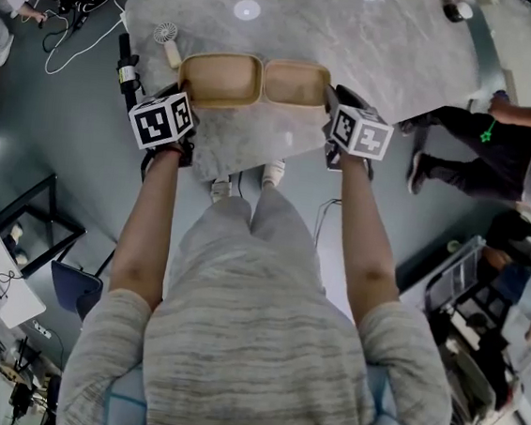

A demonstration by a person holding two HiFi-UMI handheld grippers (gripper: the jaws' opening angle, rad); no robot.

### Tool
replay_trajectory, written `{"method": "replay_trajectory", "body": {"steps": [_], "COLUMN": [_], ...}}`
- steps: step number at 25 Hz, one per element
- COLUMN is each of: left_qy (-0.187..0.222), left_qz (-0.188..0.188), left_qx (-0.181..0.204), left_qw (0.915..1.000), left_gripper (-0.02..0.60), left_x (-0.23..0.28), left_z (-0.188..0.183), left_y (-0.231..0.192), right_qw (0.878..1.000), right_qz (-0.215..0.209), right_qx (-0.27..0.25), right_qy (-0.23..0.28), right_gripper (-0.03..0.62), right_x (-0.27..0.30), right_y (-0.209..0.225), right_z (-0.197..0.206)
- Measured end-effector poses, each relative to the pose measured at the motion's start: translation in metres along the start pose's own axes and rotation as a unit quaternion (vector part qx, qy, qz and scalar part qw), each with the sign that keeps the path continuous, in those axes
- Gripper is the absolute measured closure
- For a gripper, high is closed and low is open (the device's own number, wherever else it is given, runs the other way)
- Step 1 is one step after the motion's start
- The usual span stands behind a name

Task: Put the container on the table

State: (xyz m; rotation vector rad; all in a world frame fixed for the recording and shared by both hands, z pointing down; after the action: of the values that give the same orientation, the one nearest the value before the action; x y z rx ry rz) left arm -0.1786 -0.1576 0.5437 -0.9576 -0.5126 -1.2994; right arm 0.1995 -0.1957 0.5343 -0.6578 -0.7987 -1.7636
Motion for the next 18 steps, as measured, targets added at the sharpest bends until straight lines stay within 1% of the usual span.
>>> {"method": "replay_trajectory", "body": {"steps": [4,6,11,18], "left_qy": [-0.001,-0.001,-0.002,-0.002], "left_qz": [-0.002,-0.002,0.000,0.000], "left_qx": [0.005,0.005,0.004,0.002], "left_qw": [1.0000,1.0000,1.0000,1.0000], "left_gripper": [0.551,0.551,0.551,0.551], "left_x": [-0.002,-0.003,-0.002,-0.002], "left_z": [-0.003,-0.004,-0.005,-0.003], "left_y": [0.002,0.002,0.003,0.002], "right_qw": [0.999,0.998,0.997,0.992], "right_qz": [-0.025,-0.034,-0.039,-0.087], "right_qx": [0.016,0.015,0.008,0.004], "right_qy": [0.032,0.041,0.073,0.091], "right_gripper": [0.520,0.520,0.520,0.520], "right_x": [-0.015,-0.022,-0.036,-0.046], "right_y": [-0.008,-0.013,-0.021,-0.039], "right_z": [0.002,0.003,0.001,0.013]}}
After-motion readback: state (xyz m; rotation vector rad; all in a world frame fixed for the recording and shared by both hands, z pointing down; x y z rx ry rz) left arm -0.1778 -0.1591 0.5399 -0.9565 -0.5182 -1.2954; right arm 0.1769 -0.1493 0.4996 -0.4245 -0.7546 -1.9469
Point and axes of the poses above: the fingertips, and each gripper's own axes: x forward along the fingers, y to its right, z out of its underside, the point moved 9 cm from there along -x, backward along the fingers, and after that the axes turned 2 degrees about -y, right-handed, at the moved point
